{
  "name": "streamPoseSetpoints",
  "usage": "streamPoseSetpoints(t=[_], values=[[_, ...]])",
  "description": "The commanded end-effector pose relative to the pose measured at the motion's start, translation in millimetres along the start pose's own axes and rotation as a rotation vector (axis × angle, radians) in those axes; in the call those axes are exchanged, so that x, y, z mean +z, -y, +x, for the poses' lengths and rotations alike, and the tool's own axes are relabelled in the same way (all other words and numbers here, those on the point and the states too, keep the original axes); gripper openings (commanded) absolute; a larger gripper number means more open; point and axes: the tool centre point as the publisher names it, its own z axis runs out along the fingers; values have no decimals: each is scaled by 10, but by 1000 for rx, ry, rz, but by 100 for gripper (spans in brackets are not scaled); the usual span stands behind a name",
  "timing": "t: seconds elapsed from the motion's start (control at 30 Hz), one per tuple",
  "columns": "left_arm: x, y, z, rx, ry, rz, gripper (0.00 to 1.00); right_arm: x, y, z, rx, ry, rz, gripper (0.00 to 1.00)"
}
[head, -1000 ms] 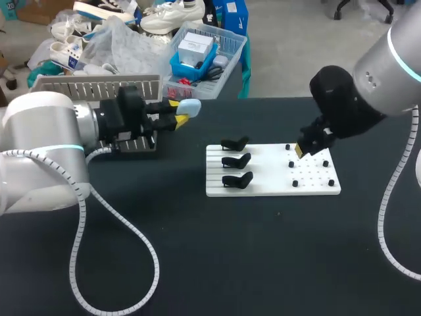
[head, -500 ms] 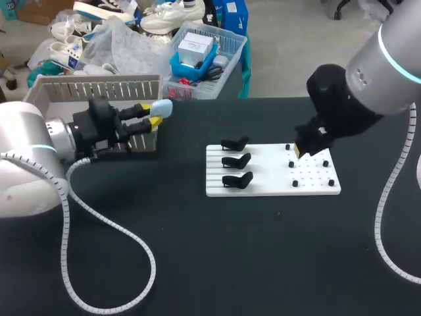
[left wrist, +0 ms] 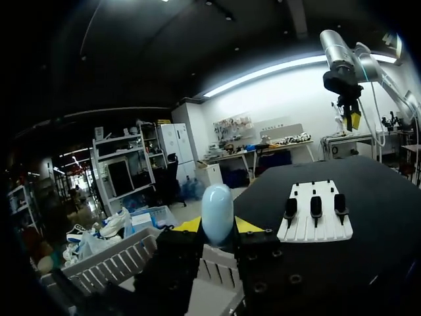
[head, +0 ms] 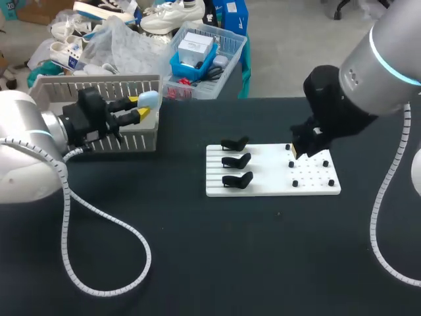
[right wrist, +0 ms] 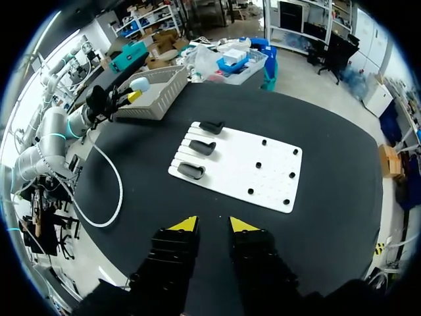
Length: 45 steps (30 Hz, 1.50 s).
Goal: Pick up each earbud case from the left stands, insert the matching earbuds, close the lid, and place the case in the box.
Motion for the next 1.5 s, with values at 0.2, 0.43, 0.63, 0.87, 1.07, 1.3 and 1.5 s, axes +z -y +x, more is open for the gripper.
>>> streamPoseSetpoints(t=[0.2,0.43,0.63,0.87,1.07,1.3,1.5], values=[[-129,-185,149,-68,-159,-159,0,39,-20,-5,16,-8,11,25],[-202,-270,311,-100,-222,-182,0,82,-36,-10,25,-19,13,25],[-213,-303,439,-110,-231,-191,0,110,-61,-16,34,-32,18,25],[-146,-406,588,-85,-185,-163,0,162,-82,-39,58,-59,34,25],[-86,-532,650,-95,-189,-161,0,206,-129,-122,60,-66,36,25],[-73,-646,597,-104,-190,-157,49,254,-108,-152,65,-59,28,25],[-72,-688,577,-111,-190,-153,100,265,-70,-150,73,-56,21,25]])
